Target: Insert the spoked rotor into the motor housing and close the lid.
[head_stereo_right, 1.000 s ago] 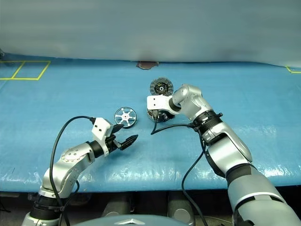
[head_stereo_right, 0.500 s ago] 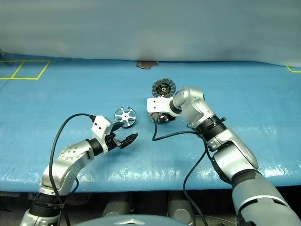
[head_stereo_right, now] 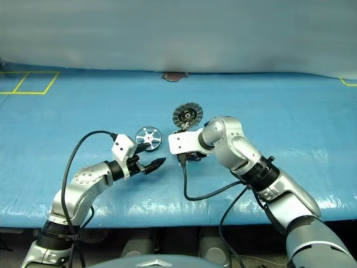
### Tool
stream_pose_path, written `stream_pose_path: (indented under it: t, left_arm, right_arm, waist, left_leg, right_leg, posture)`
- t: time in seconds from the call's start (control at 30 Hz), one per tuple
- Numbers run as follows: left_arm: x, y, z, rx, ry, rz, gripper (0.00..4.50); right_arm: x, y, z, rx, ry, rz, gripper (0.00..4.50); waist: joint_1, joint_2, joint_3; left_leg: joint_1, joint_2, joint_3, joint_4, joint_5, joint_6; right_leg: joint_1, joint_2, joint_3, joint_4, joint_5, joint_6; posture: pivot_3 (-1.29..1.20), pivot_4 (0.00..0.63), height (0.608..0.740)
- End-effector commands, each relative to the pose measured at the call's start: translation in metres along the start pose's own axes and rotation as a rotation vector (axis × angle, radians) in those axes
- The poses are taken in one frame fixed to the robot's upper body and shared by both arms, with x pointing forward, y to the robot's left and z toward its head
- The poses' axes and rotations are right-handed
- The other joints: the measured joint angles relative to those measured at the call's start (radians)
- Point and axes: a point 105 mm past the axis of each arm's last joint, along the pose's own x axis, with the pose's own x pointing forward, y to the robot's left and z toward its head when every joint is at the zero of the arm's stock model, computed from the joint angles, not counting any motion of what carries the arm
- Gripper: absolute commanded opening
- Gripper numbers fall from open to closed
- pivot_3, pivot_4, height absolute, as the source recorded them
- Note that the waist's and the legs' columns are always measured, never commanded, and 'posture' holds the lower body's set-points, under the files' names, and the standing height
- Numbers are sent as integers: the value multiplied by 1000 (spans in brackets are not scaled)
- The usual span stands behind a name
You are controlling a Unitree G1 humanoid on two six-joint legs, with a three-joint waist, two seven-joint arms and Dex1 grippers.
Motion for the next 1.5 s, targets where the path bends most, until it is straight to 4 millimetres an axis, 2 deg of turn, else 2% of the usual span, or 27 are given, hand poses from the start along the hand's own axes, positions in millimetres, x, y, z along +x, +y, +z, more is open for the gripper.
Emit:
stream_pose_path:
  t: [0.03,0.17,0.4,0.6,0.7,0.83,0.93,1.03,1.37,1.5]
  left_arm:
    - [2,0,7,23,-25,-9,4500]
    - [2,2,8,25,-29,-11,4500]
    - [-3,12,11,39,-36,21,4500]
    - [-3,10,10,37,-36,23,4500]
    - [-2,9,10,35,-38,21,4500]
    - [-3,8,9,33,-37,24,4500]
    - [-4,9,9,32,-36,25,4500]
    - [-4,8,11,34,-41,23,4500]
    - [-10,13,18,56,-55,30,4500]
    - [-14,10,17,70,-45,3,4500]
  right_arm:
    - [-9,7,21,-68,-47,-21,1976]
    - [-7,23,41,-104,-100,10,1976]
    - [-3,46,57,-139,-149,66,1976]
    - [-1,52,71,-148,-193,76,1976]
    - [5,54,65,-135,-172,93,1976]
    - [12,52,46,-142,-85,80,1976]
    - [8,50,45,-150,-81,75,1976]
    - [9,46,37,-162,-38,65,1976]
    - [15,49,22,-192,17,97,1976]
    - [16,50,24,-176,2,99,1976]
  waist:
    - [-1,0,0]
    - [2,0,0]
    - [1,0,0]
    - [2,0,0]
    - [2,0,0]
    - [2,0,0]
    - [3,0,0]
    - [4,0,0]
    - [5,-1,0]
    - [5,-1,0]
  left_leg:
    - [0,0,0,0,0,0]
    - [0,0,0,1,0,0]
    - [0,0,0,1,0,0]
    - [0,0,-1,2,0,0]
    - [0,0,-1,2,0,-1]
    - [1,0,-1,2,0,-1]
    - [2,0,-1,2,1,-1]
    - [2,0,-1,3,1,-1]
    - [2,0,-1,3,1,-1]
    - [3,0,-1,3,2,-1]
  right_leg:
    - [0,0,0,0,0,0]
    - [0,0,0,0,0,1]
    - [1,0,0,0,-1,3]
    - [1,0,-1,0,-1,3]
    - [2,0,-1,0,-1,3]
    - [2,0,-1,0,-1,3]
    - [3,0,-1,0,-2,5]
    - [4,0,-1,0,-3,4]
    - [4,0,-1,0,-3,4]
    - [5,0,-1,0,-3,2]
  posture:
    - [0,150,740]
    - [0,150,740]
    - [0,150,740]
    - [0,150,740]
    - [0,150,740]
    - [0,150,740]
    - [0,150,740]
    - [0,150,740]
    - [0,150,740]
    - [0,150,740]
